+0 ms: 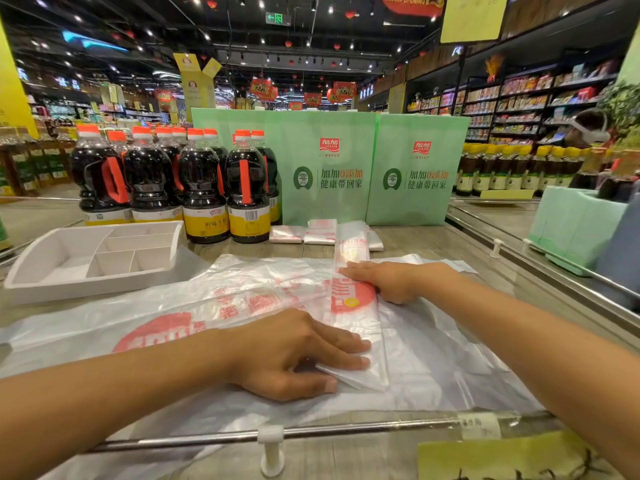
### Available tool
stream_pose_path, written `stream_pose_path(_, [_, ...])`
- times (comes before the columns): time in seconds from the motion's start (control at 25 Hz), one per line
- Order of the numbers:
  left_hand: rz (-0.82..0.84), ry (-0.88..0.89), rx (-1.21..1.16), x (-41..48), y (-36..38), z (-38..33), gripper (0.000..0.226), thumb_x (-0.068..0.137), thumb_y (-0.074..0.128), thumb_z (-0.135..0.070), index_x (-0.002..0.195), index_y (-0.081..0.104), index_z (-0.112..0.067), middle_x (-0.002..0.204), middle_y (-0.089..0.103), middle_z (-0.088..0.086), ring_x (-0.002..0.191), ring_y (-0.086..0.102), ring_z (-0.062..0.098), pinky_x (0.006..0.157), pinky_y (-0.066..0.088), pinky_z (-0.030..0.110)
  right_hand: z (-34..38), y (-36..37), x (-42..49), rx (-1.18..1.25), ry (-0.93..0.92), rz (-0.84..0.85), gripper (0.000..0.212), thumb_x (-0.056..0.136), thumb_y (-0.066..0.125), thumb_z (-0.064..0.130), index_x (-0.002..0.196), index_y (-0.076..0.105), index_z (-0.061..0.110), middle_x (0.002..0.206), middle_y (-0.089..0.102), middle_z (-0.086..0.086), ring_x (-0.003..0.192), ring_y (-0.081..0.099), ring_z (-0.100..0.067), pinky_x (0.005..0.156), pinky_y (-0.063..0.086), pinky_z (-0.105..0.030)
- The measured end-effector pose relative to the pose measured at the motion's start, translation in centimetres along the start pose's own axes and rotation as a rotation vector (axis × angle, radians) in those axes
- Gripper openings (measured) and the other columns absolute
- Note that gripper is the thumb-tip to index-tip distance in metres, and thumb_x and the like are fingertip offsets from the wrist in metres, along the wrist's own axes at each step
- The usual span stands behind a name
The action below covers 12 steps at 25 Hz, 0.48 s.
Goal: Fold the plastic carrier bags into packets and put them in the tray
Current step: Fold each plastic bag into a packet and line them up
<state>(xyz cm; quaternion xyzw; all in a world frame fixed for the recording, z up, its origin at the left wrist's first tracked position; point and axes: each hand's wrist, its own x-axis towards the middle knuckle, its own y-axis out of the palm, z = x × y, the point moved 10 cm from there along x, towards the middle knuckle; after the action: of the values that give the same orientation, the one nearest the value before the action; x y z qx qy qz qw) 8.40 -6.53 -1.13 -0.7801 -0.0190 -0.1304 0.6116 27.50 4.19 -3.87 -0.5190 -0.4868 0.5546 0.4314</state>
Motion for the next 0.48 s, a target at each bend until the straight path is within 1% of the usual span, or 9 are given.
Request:
stream_pose_path(0.08, [0.048, -0.024, 0.000, -0.1, 0.1, -0.2, 0.048, 0.102, 0.061, -0.030, 0.149, 0.052, -0.023, 0.159, 0.041, -0.004, 0.146, 0.038, 0.006, 0.117, 0.039, 0.036, -0.1, 0.2, -0.1, 0.032, 0.020, 0.020, 0.084, 0.097, 0.040, -0.004, 0.162, 0.008, 0.040, 0.171, 0.003, 0.003, 0.157, 0.007, -0.020, 0.127, 0.004, -0.039])
stream_pose_path(0.16, [0.113, -0.047, 0.014, -0.3, 0.4, -0.4, 0.050, 0.105, 0.054, -0.036, 0.153, 0.046, -0.023, 0.162, 0.036, -0.006, 0.150, 0.030, 0.004, 0.122, 0.031, 0.035, -0.1, 0.1, -0.2, 0.058, 0.032, 0.010, 0.084, 0.097, 0.040, -0.003, 0.161, 0.010, 0.043, 0.171, 0.004, 0.004, 0.157, 0.007, -0.021, 0.127, 0.004, -0.041])
stream_pose_path(0.28, [0.104, -0.102, -0.025, -0.5, 0.3, -0.4, 0.047, 0.108, 0.040, -0.038, 0.152, 0.047, -0.024, 0.162, 0.035, -0.009, 0.150, 0.027, 0.001, 0.123, 0.026, 0.034, 0.0, -0.1, -0.5, 0.077, 0.043, -0.026, 0.082, 0.097, 0.040, -0.005, 0.161, 0.015, 0.040, 0.171, 0.008, 0.004, 0.157, 0.010, -0.020, 0.126, 0.006, -0.037])
stream_pose_path(0.36, [0.039, -0.135, -0.032, -0.6, -0.3, -0.1, 0.043, 0.109, 0.039, -0.037, 0.149, 0.052, -0.026, 0.159, 0.040, -0.012, 0.148, 0.031, -0.001, 0.122, 0.029, 0.034, -0.2, 0.0, -1.0, 0.145, 0.054, -0.089, 0.070, 0.102, 0.040, 0.003, 0.160, 0.024, 0.039, 0.169, 0.016, 0.005, 0.156, 0.015, -0.019, 0.127, 0.010, -0.037])
stream_pose_path(0.4, [-0.001, -0.139, -0.021, -0.6, -0.8, 0.1, 0.041, 0.109, 0.042, -0.036, 0.146, 0.055, -0.026, 0.157, 0.044, -0.012, 0.146, 0.034, -0.001, 0.120, 0.032, 0.035, -0.3, -0.1, -1.2, 0.156, 0.050, -0.120, 0.064, 0.105, 0.040, 0.007, 0.159, 0.027, 0.039, 0.168, 0.018, 0.006, 0.155, 0.017, -0.019, 0.127, 0.013, -0.038])
stream_pose_path(0.48, [-0.077, -0.133, 0.006, -0.7, -1.5, 0.5, 0.037, 0.107, 0.050, -0.035, 0.141, 0.062, -0.027, 0.150, 0.053, -0.011, 0.139, 0.045, 0.000, 0.113, 0.041, 0.035, -0.4, -0.7, -2.2, 0.130, 0.064, -0.126, 0.060, 0.107, 0.040, 0.010, 0.159, 0.027, 0.036, 0.168, 0.018, 0.007, 0.155, 0.020, -0.020, 0.127, 0.017, -0.039])
